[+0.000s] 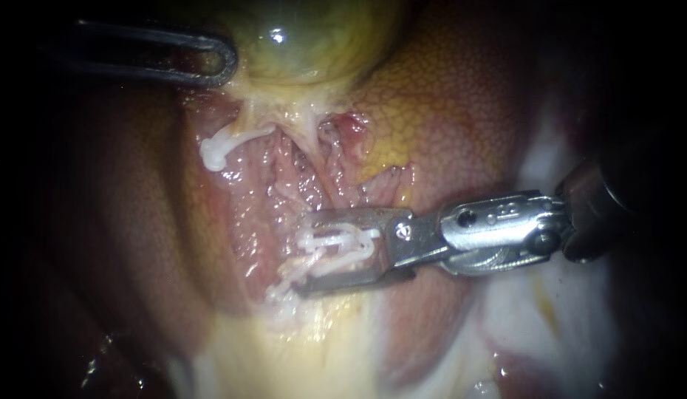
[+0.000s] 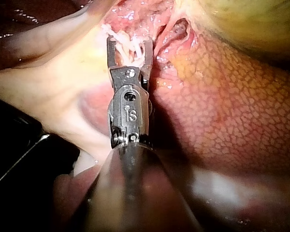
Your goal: Clipping second clip right tube
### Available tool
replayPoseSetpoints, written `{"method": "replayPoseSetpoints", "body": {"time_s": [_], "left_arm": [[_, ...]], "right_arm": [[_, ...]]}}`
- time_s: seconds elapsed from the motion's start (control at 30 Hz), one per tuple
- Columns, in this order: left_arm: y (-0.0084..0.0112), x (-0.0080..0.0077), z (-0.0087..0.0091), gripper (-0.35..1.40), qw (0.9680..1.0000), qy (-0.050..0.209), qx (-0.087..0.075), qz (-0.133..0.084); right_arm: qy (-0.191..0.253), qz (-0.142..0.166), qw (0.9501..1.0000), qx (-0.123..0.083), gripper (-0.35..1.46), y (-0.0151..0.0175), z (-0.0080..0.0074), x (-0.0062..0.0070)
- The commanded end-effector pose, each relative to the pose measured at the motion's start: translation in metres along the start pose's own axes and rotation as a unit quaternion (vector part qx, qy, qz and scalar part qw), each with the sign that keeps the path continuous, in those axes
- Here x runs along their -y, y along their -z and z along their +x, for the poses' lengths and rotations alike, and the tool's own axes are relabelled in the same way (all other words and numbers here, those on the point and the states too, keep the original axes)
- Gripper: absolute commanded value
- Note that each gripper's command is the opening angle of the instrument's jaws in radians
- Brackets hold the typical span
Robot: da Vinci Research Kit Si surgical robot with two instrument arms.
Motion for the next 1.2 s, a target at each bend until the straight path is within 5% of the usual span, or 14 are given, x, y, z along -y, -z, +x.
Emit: {"method": "replayPoseSetpoints", "body": {"time_s": [0.03,0.63,0.83,1.2], "left_arm": [[0.0,0.0,0.0,-0.35,1.0,0.0,0.0,0.0],[0.0,0.0,0.0,-0.35,1.0,0.0,0.0,0.0],[0.0,0.0,0.0,-0.35,1.0,0.0,0.0,0.0],[0.0,0.0,0.0,-0.35,1.0,0.0,0.0,0.0]], "right_arm": [[0.0,0.0,1.0,0.0,0.45,0.0,0.0001,0.0001],[-0.021,0.016,0.9994,-0.023,0.45,0.0049,0.0061,0.0033],[-0.055,0.019,0.998,-0.022,0.45,0.0072,0.0055,0.0022],[-0.115,0.019,0.9929,-0.022,0.44,0.0066,0.002,-0.0005]]}}
